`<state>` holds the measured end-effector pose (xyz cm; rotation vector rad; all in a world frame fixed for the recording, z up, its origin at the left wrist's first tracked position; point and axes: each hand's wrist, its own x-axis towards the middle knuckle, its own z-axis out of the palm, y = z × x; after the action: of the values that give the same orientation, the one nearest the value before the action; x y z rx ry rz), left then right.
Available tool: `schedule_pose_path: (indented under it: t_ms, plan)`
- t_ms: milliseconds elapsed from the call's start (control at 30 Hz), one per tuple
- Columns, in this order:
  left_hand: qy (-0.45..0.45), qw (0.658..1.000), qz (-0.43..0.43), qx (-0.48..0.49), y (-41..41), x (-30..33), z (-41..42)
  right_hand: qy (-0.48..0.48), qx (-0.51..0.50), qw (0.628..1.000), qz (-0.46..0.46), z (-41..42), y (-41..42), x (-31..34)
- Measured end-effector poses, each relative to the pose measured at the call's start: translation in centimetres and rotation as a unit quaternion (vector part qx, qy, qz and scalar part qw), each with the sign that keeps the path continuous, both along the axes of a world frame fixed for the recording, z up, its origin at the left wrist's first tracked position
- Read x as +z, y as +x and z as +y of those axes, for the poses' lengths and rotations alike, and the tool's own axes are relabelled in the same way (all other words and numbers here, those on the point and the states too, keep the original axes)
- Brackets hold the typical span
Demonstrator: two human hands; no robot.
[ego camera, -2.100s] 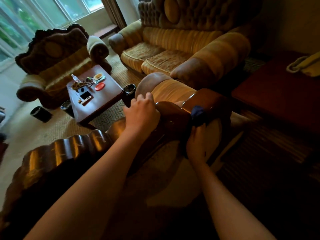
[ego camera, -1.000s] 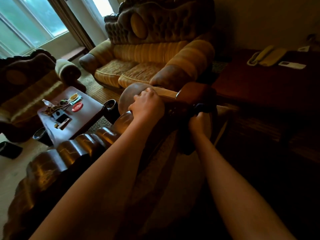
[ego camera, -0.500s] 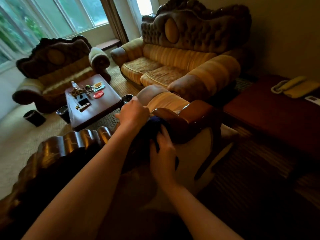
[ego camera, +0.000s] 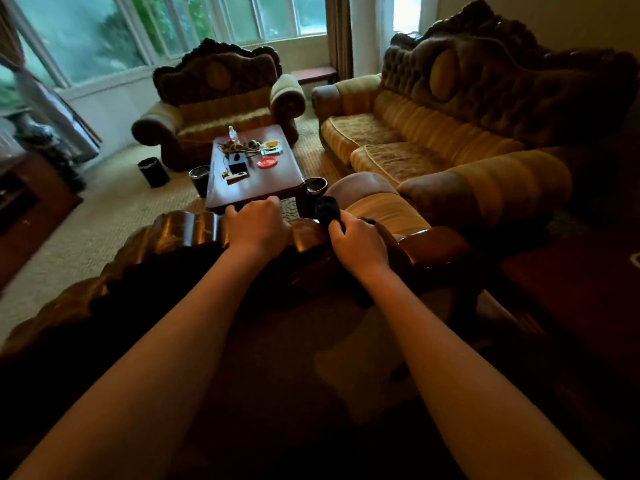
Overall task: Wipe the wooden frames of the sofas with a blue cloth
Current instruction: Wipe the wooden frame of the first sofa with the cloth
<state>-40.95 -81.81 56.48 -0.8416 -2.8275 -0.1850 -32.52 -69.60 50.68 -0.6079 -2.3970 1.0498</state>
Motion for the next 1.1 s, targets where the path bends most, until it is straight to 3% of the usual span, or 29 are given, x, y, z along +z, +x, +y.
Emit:
schedule_pose_path:
  t_ms: [167, 267, 367, 500, 667, 800, 900, 1033, 1100]
  plan:
    - [0.05, 0.998, 0.046, -0.014, 0.9, -1.3, 0.5, 0.001, 0.025, 0.995, 0.093, -1.5, 2.6, -2.7]
    - [0.172, 0.983, 0.059, -0.032, 1.0, -2.2, 0.5, 0.042, 0.052, 0.992, 0.102, -2.6, 2.8, -3.6]
    - [0.289, 0.953, 0.083, -0.039, 1.2, -2.2, 0.5, 0.088, 0.08, 0.989, 0.091, -3.0, 1.4, -2.4]
    - [0.302, 0.944, 0.122, -0.045, 1.5, -2.1, 0.7, 0.162, 0.146, 0.976, -0.007, -2.5, -2.0, 0.5]
    - [0.298, 0.943, 0.137, -0.051, 1.3, -2.2, 0.6, 0.054, 0.183, 0.973, -0.128, -0.3, -5.1, 3.3]
    - [0.318, 0.939, 0.124, -0.034, 1.1, -2.4, 0.5, -0.012, 0.162, 0.98, -0.115, 0.5, -4.5, 3.3]
    - [0.272, 0.953, 0.134, -0.027, 1.1, -2.3, 0.5, 0.025, 0.167, 0.983, -0.065, 0.7, -1.9, 1.7]
    - [0.084, 0.988, 0.126, 0.007, 0.9, -2.4, 0.9, 0.053, 0.193, 0.98, -0.011, 0.8, 1.4, -0.6]
    - [0.043, 0.993, 0.113, 0.018, 0.7, -2.3, 0.9, 0.05, 0.193, 0.98, -0.017, 0.7, 1.8, -0.9]
